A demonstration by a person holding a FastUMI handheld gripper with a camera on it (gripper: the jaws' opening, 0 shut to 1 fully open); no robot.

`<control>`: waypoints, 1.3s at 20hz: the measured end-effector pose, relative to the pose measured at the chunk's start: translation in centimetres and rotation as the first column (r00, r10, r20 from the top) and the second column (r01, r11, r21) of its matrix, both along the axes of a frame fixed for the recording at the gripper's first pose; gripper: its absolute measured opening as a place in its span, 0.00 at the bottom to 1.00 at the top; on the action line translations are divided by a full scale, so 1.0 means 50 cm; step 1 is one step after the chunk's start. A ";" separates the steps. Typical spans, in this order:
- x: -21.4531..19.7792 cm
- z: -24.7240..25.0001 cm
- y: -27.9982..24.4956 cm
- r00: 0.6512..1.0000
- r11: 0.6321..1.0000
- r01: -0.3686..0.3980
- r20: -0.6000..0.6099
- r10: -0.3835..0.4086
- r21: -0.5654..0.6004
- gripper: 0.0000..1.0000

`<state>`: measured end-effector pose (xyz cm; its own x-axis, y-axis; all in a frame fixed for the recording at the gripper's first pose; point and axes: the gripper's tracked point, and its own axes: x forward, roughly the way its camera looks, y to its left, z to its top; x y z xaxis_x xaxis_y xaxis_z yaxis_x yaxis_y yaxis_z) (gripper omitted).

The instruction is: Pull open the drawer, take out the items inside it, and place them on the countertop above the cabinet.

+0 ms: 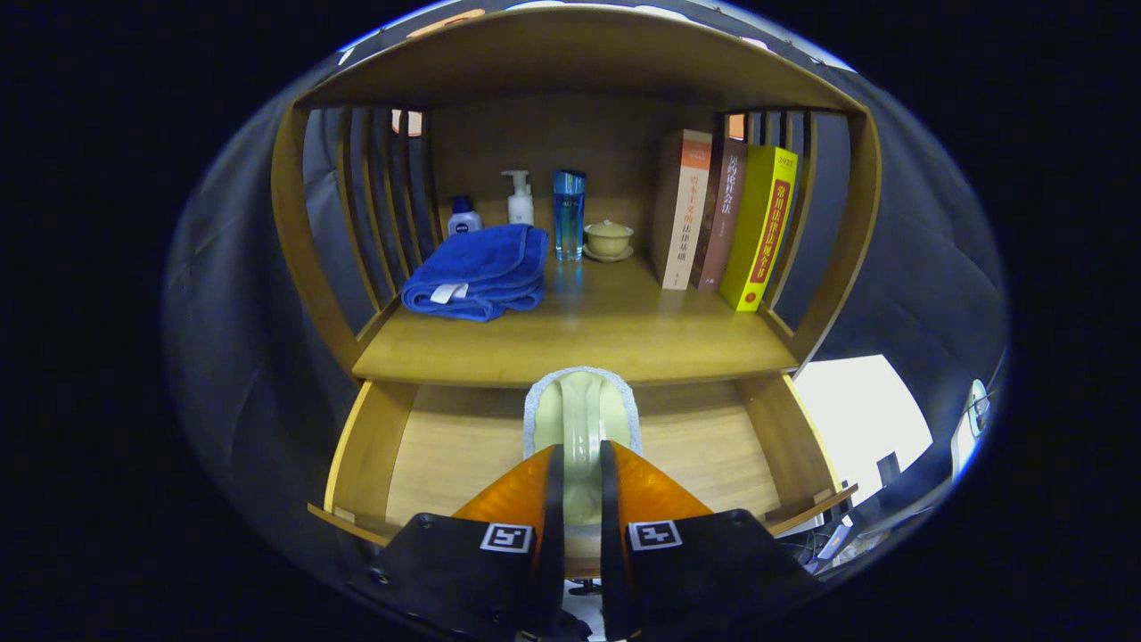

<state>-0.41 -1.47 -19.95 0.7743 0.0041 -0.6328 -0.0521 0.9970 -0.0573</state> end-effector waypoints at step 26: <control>0.380 -0.100 -0.031 0.998 0.996 0.038 -0.037 -0.041 -0.081 0.26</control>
